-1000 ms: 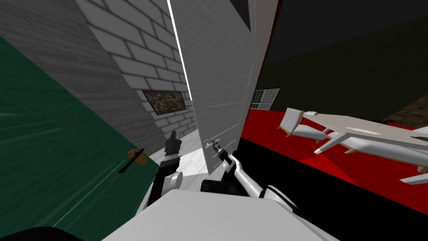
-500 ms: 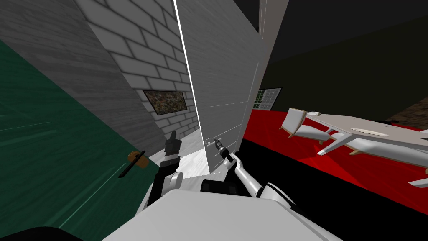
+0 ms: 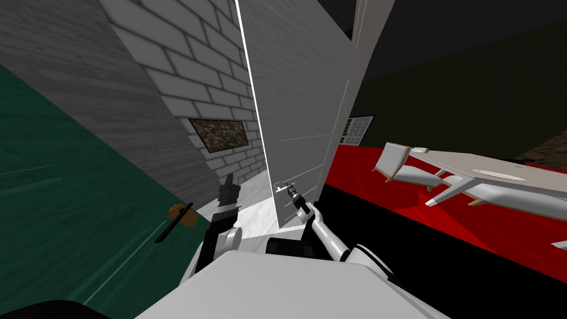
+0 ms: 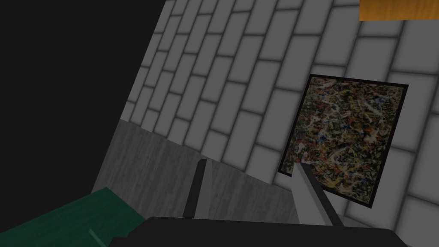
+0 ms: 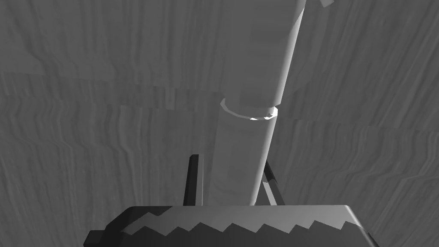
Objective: Push the door open
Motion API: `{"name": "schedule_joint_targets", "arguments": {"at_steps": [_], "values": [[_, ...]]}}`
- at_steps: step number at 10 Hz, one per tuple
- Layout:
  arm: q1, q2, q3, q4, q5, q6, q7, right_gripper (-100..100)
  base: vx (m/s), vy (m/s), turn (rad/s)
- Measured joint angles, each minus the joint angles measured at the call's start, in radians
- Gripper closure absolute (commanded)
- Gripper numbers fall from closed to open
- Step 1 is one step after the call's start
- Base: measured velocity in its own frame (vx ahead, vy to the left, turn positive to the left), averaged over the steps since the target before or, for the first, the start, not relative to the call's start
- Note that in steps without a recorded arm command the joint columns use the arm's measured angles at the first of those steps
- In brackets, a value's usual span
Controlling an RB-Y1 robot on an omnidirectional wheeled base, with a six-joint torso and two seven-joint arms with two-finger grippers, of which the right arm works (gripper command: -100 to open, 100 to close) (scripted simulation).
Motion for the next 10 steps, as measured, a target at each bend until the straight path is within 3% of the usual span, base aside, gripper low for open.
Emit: {"name": "schedule_joint_targets", "arguments": {"at_steps": [3, 7, 10], "values": [[-0.022, 0.016, -0.056, 0.04, 0.01, -0.008, 0.006, 100, 0.046, 0.103, 0.004], [-0.02, 0.03, -0.12, 0.05, 0.025, -0.011, 0.018, 100, 0.054, 0.094, 0.0], [-0.034, 0.039, -0.167, 0.079, 0.033, -0.021, 0.018, 100, 0.043, 0.094, -0.007]]}}
